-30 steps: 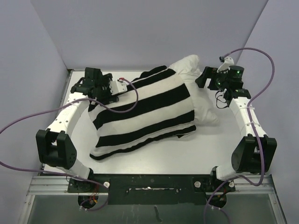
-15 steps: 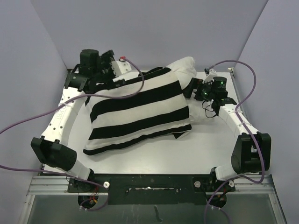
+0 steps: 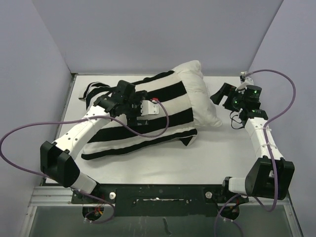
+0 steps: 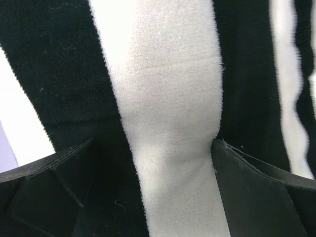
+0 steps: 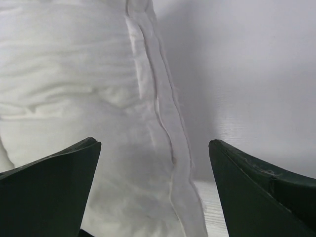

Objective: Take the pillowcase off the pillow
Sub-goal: Remove the pillow from the pillowcase.

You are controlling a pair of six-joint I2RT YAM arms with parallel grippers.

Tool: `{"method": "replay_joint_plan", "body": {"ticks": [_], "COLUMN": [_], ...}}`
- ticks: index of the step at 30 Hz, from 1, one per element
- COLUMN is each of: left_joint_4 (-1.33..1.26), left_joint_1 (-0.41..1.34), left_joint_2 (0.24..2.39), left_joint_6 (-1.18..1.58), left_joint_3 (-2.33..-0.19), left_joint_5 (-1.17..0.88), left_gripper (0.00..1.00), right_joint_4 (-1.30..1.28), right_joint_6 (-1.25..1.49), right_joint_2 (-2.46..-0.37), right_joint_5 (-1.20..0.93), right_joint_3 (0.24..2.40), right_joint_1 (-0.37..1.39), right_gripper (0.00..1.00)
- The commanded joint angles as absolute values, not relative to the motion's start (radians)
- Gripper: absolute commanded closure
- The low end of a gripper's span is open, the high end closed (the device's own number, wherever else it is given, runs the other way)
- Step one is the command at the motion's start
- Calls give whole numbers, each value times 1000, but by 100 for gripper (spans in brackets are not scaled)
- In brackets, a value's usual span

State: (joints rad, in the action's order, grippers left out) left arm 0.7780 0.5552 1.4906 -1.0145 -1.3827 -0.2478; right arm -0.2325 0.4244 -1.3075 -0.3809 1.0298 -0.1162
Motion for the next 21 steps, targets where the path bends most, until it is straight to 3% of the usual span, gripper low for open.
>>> {"method": "replay_joint_plan", "body": {"ticks": [1, 6, 13, 16, 18, 21], "left_joint_4": [709, 691, 733, 842, 894, 915], "left_joint_1": [458, 451, 522, 585, 659, 779], "left_joint_2": [1589, 1528, 1422, 1370, 1334, 1303], "left_joint_6": [-995, -997, -1024, -1018, -1005, -975], "left_joint_3": [-1440, -1418, -1363, -1357, -1320, -1240], "left_joint_5": [-162, -235, -280, -312, -296, -240], "left_gripper": [3, 2, 2, 2, 2, 2], "right_joint_4": [-222, 120, 387, 431, 436, 398], "right_joint_6": [463, 656, 866, 926, 957, 949], "right_joint_2": [-1326, -1363, -1444, -1441, -1436, -1415], "right_joint_5": [-465, -660, -711, -698, -689, -663], "right_joint_3": [981, 819, 759, 750, 754, 770], "right_joint_1": [-109, -72, 16, 22, 33, 69], "right_gripper": [2, 2, 0, 19, 44, 72]}}
